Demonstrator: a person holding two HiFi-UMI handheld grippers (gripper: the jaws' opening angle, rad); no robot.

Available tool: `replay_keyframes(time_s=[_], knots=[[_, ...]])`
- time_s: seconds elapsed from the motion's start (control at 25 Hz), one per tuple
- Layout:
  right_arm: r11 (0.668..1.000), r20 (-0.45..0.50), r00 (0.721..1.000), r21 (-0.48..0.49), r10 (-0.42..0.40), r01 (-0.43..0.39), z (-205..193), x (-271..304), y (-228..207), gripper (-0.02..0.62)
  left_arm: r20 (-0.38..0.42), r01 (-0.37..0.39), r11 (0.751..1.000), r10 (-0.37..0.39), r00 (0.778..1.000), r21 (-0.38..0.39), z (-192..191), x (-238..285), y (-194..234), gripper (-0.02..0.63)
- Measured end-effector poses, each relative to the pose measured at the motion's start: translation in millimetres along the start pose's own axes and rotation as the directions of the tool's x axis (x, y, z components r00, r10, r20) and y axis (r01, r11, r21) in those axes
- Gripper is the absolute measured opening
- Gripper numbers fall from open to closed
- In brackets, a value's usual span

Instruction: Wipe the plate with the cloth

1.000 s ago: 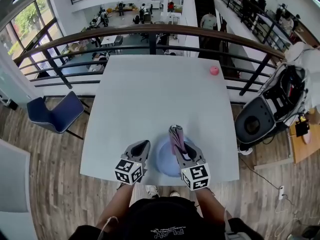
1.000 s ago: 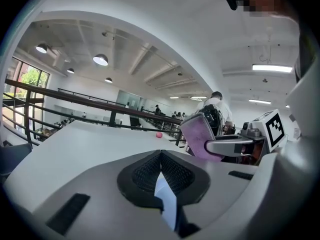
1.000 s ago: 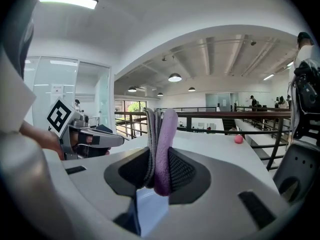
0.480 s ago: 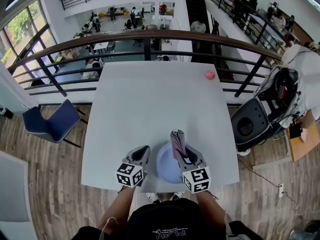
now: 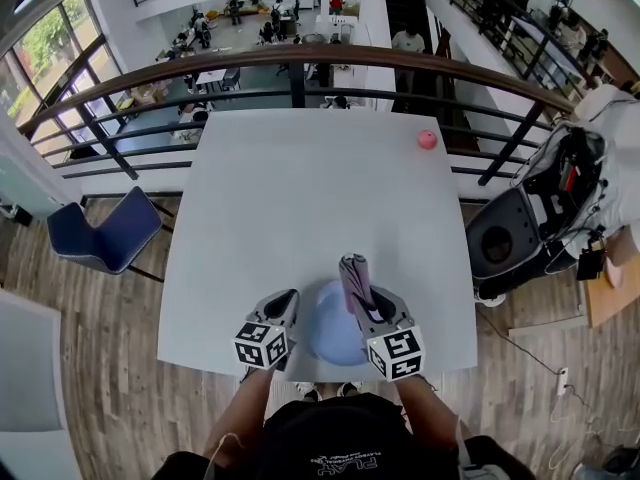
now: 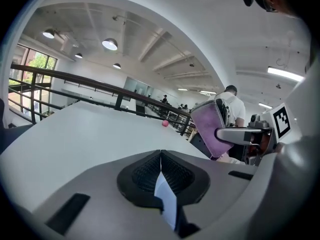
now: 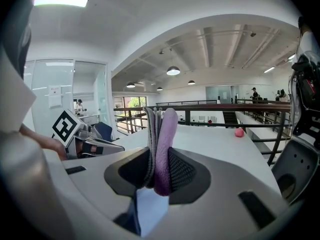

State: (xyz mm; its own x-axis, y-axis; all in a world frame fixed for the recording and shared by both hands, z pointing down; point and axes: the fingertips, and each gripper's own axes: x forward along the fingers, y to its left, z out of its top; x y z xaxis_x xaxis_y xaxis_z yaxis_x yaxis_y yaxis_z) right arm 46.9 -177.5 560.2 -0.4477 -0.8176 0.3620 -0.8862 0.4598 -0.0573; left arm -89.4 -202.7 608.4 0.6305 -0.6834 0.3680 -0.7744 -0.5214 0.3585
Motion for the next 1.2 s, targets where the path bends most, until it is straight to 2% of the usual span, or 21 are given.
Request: replay_keyframes(time_s=[0.32,0.4,0.44,0.56,0.8,1.04,1.2], knots=[[1.0,-0.031,0.999,0.005,0.008,-0.008,-5,3,-14,0.112,-0.114,-0.048,0.996,0.039,0.993,-0.079,-35,11,12,0.024],[1.0,-0.037,0.999,0.01,0.016,-0.015,-7,8,-14,0.112,-0.155,-0.06,0.993,0.044,0.987,-0.103,-45,14,17,0.114],[1.0,-0.04,0.999,0.012,0.02,-0.02,-7,11,-13,0.112,-0.178,-0.069,0.992,0.049,0.983,-0.109,-49,15,19,0.129],[0.999,-0.042,0.999,0.014,0.035,-0.034,-8,19,-12,0.112,-0.253,-0.093,0.988,0.059,0.966,-0.123,-65,19,26,0.161],[0.998,-0.057,0.996,0.004,0.066,-0.066,-11,31,-12,0.112,-0.41,-0.099,0.983,0.029,0.912,-0.152,-103,20,32,0.193],[0.997,-0.064,0.995,-0.001,0.073,-0.073,-11,37,-15,0.112,-0.48,-0.098,0.965,-0.032,0.877,-0.242,-134,23,33,0.193],[0.997,-0.067,0.995,-0.001,0.075,-0.075,-11,39,-15,0.112,-0.495,-0.083,0.956,-0.071,0.866,-0.283,-144,23,33,0.193]])
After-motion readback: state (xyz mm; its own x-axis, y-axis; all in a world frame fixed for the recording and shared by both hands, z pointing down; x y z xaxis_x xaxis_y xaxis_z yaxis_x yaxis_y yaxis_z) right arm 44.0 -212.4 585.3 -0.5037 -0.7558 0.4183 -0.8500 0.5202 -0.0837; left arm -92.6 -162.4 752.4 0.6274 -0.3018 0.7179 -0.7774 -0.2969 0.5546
